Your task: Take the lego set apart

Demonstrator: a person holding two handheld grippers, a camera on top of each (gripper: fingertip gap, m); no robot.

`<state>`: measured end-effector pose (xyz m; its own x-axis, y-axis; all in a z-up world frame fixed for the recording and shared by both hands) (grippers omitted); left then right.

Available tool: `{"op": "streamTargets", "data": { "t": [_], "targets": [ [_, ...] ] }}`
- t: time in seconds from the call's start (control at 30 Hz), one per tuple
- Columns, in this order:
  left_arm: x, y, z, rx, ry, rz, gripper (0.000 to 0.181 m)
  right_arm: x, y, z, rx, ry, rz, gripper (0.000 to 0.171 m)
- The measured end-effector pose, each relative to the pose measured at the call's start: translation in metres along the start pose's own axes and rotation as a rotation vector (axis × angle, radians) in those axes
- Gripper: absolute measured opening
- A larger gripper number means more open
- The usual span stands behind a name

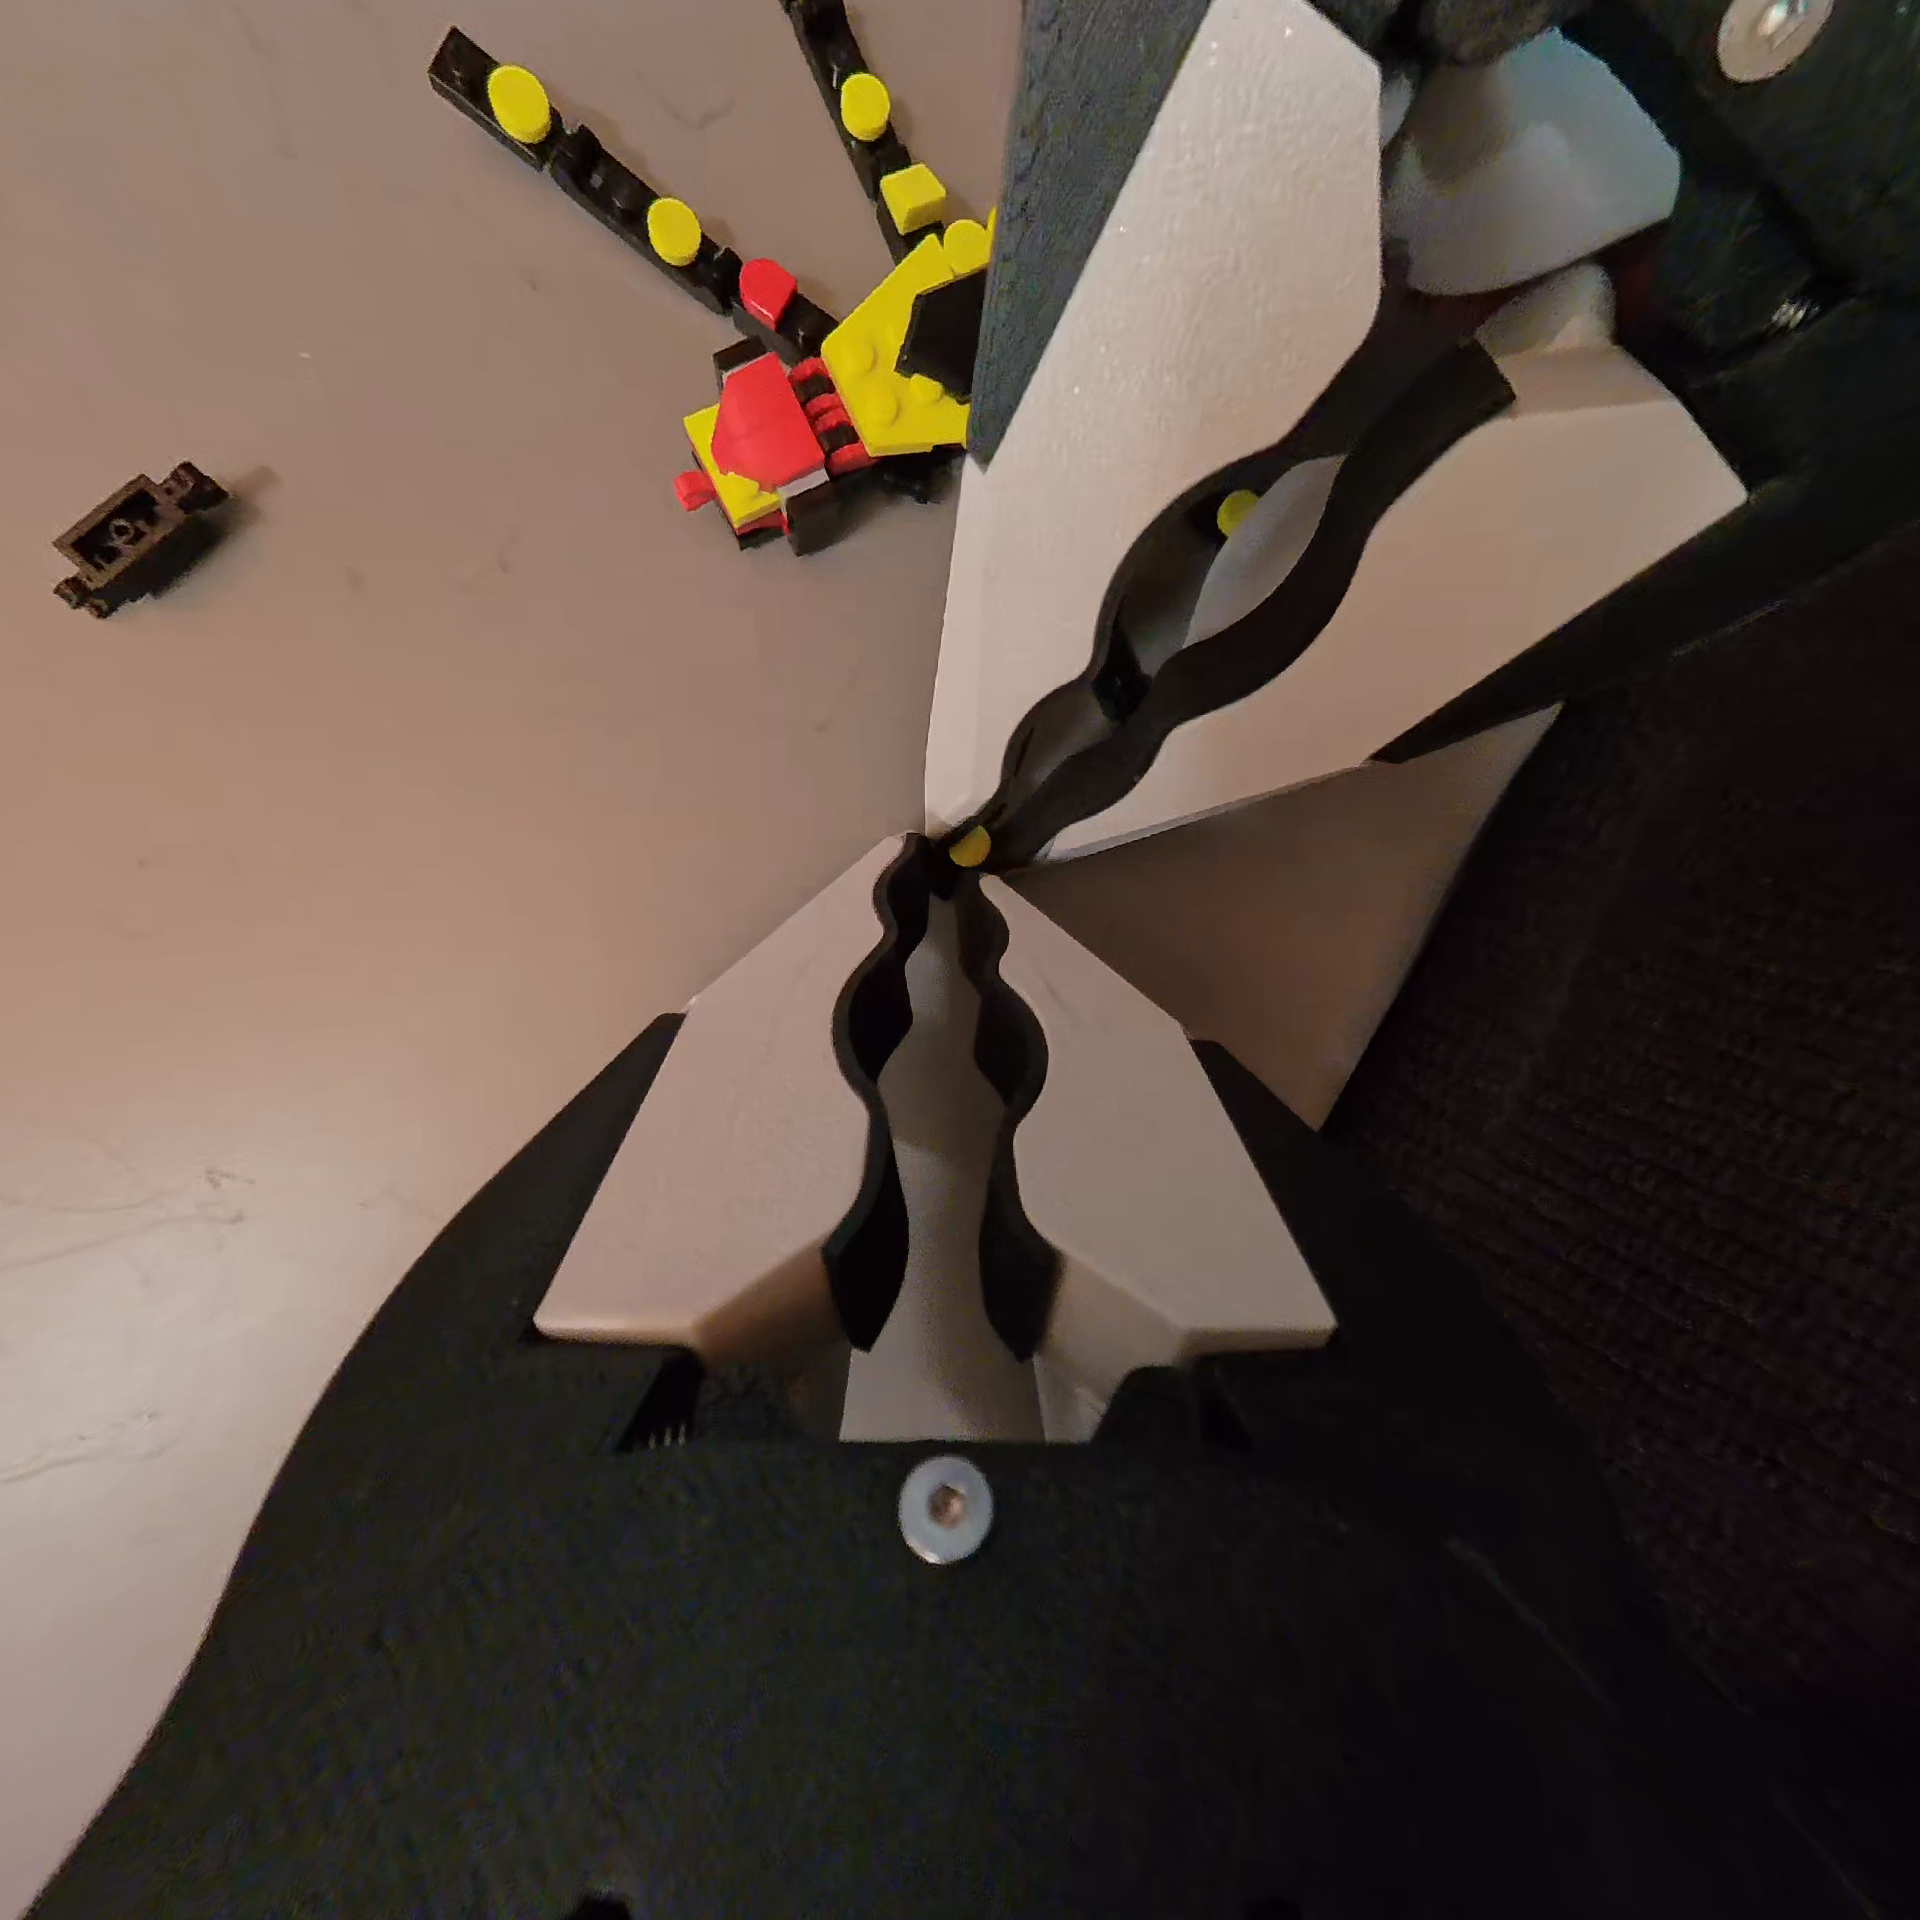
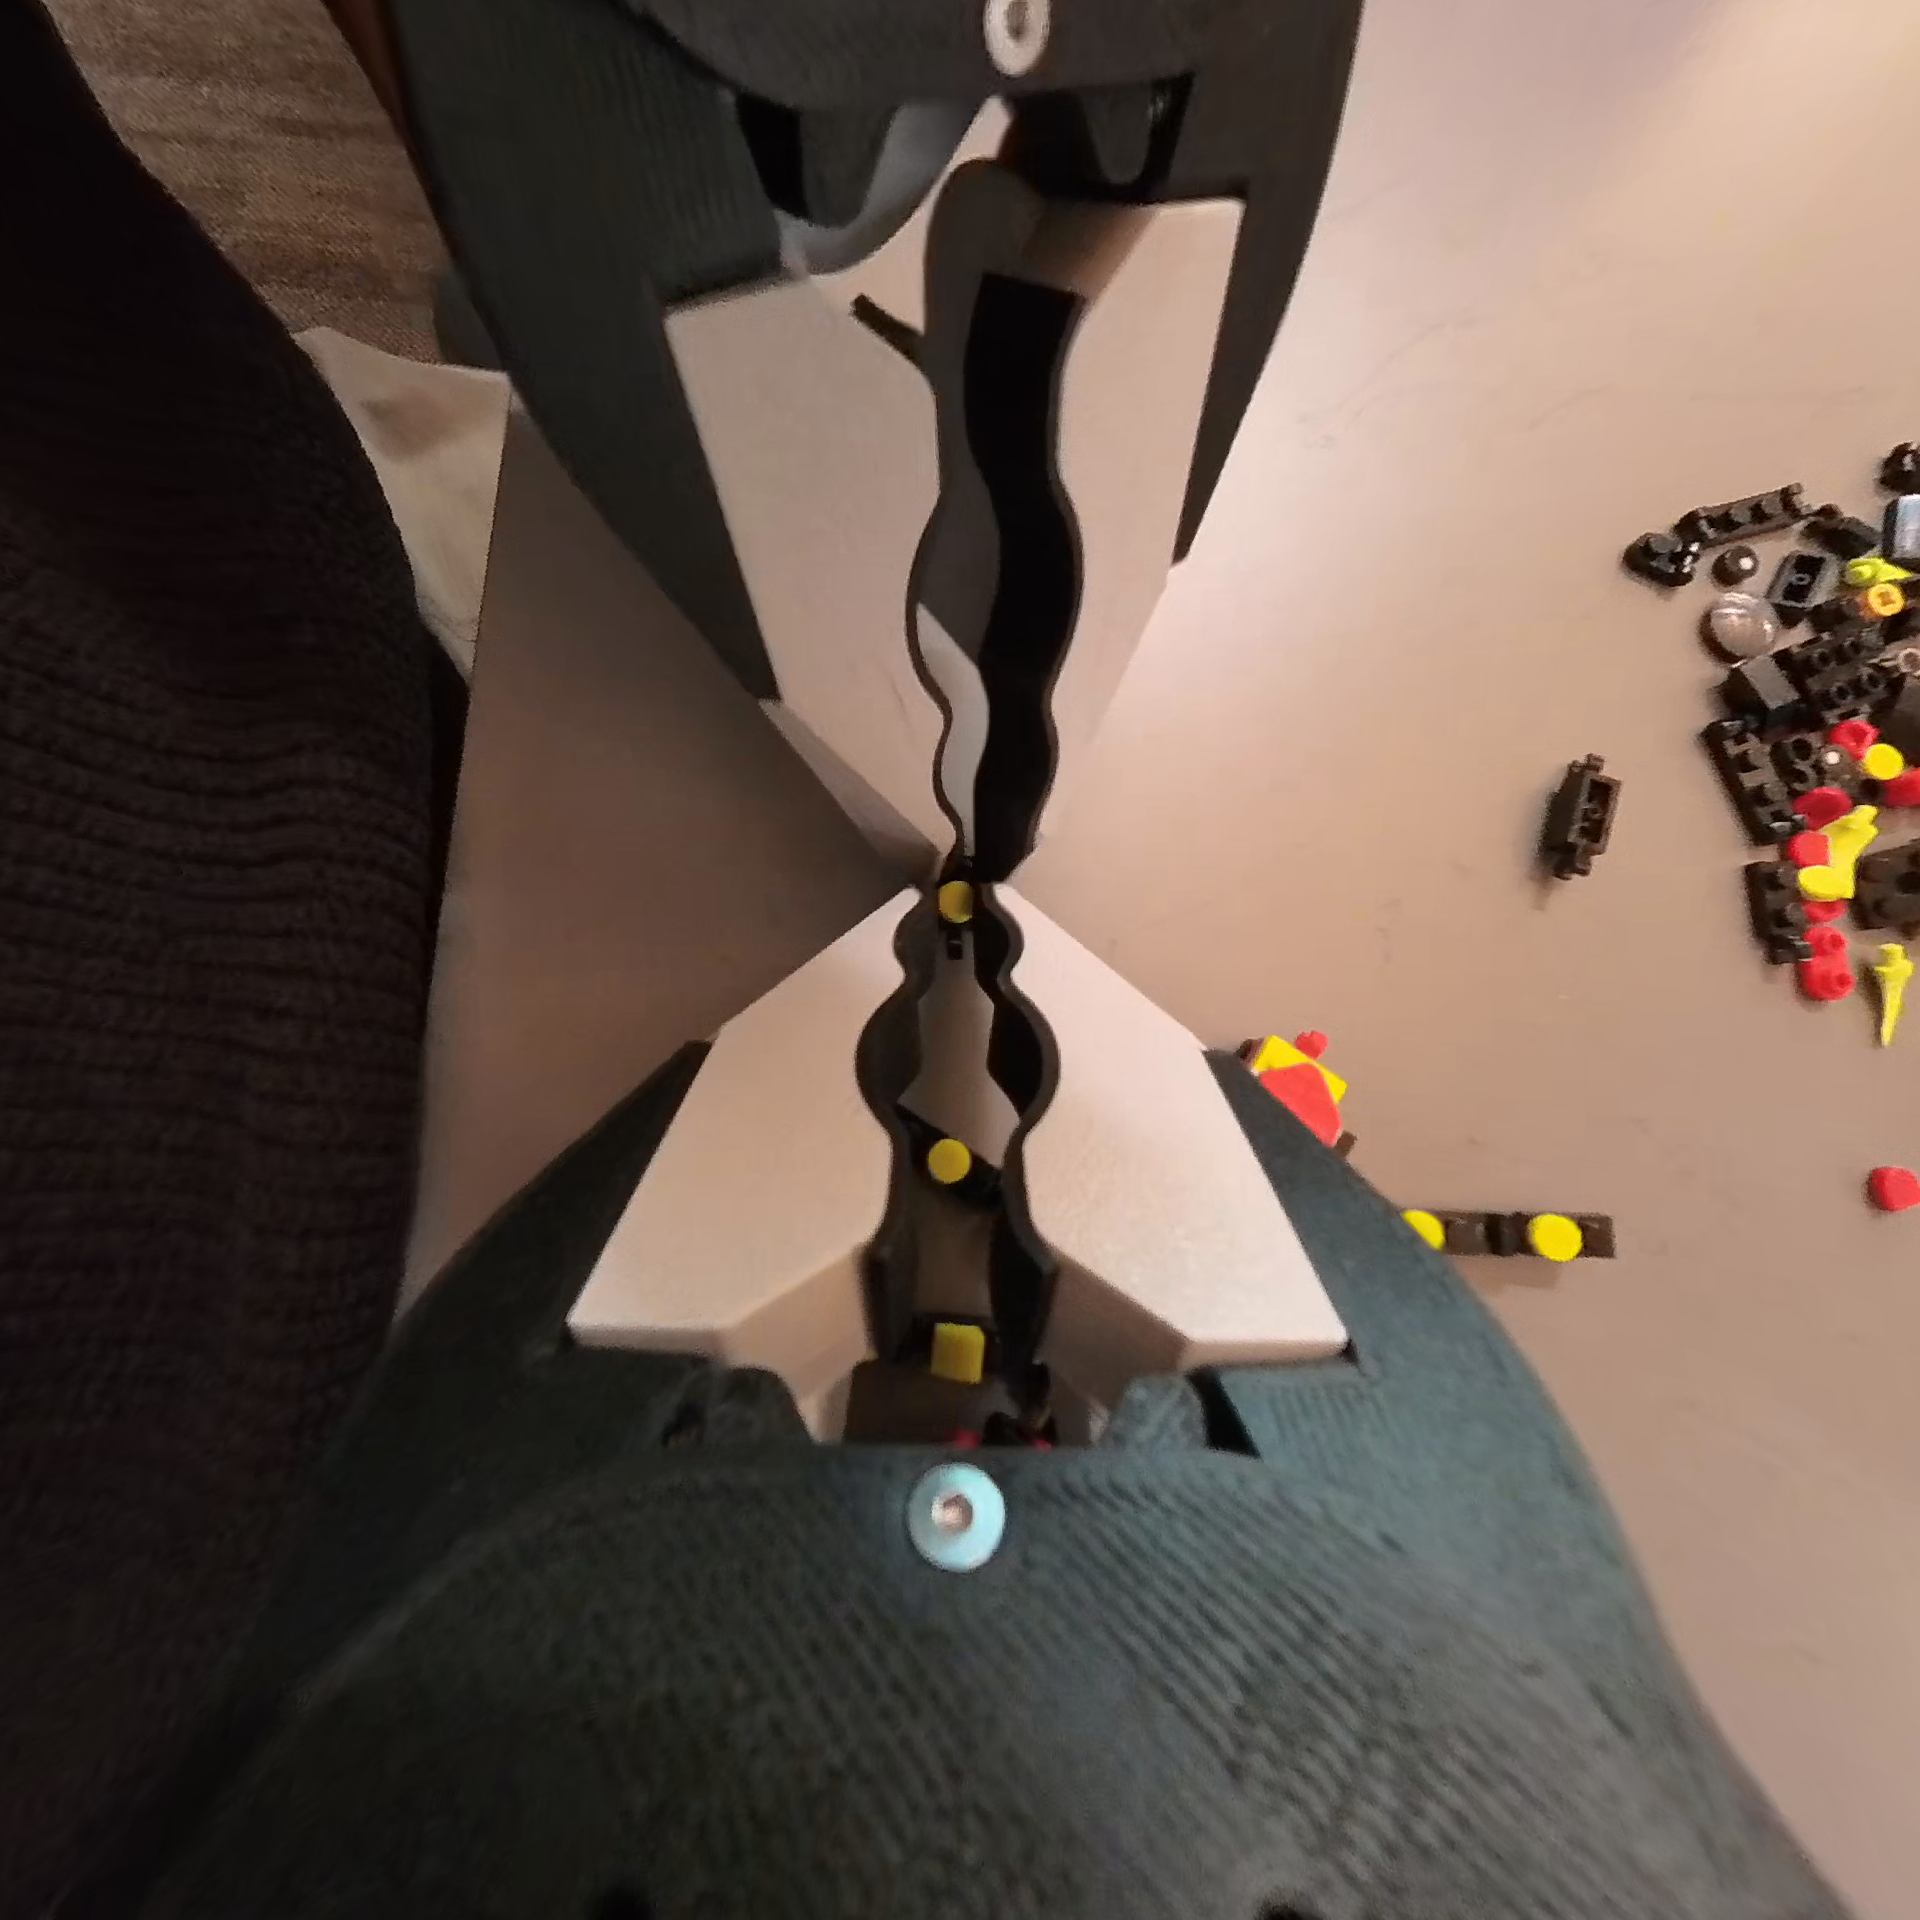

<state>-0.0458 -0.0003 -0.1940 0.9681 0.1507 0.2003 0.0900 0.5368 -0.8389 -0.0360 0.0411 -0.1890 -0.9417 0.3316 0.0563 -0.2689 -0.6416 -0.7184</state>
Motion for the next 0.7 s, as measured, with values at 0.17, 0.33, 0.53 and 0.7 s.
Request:
{"op": "streamTargets", "data": {
  "t": [0.17, 0.33, 0.53, 0.7],
  "targets": [
    [-0.001, 0.0, 0.0, 0.018, -0.002, -0.021, 0.006, 0.002, -0.001, 0.0, 0.042, 0.075, 0.027, 0.006],
    [-0.018, -0.035, 0.027, 0.331, -0.087, -0.099, 0.01, 0.029, -0.03, 0.018, 0.239, 0.217, -0.041, 0.007],
    [-0.03, -0.07, 0.051, 0.766, -0.403, -0.511, 0.031, 0.059, -0.076, 0.034, 0.682, 0.556, 0.047, 0.006],
    [-0.024, -0.077, 0.057, 0.86, -0.597, -0.845, 0.03, 0.051, -0.077, 0.044, 0.746, 0.548, 0.101, 0.006]
  ]
}}
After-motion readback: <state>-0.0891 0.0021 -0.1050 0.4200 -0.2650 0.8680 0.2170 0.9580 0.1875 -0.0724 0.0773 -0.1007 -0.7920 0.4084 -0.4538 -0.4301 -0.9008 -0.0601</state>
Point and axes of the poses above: each gripper's, where its closed fingertips meet, y out along the fingers, z out of its top, x = y × z across the jaws, the point moved 4 cm from there along -y, back along the fingers, and after that the axes turned 3 degrees about x, right-handed, at the moved point
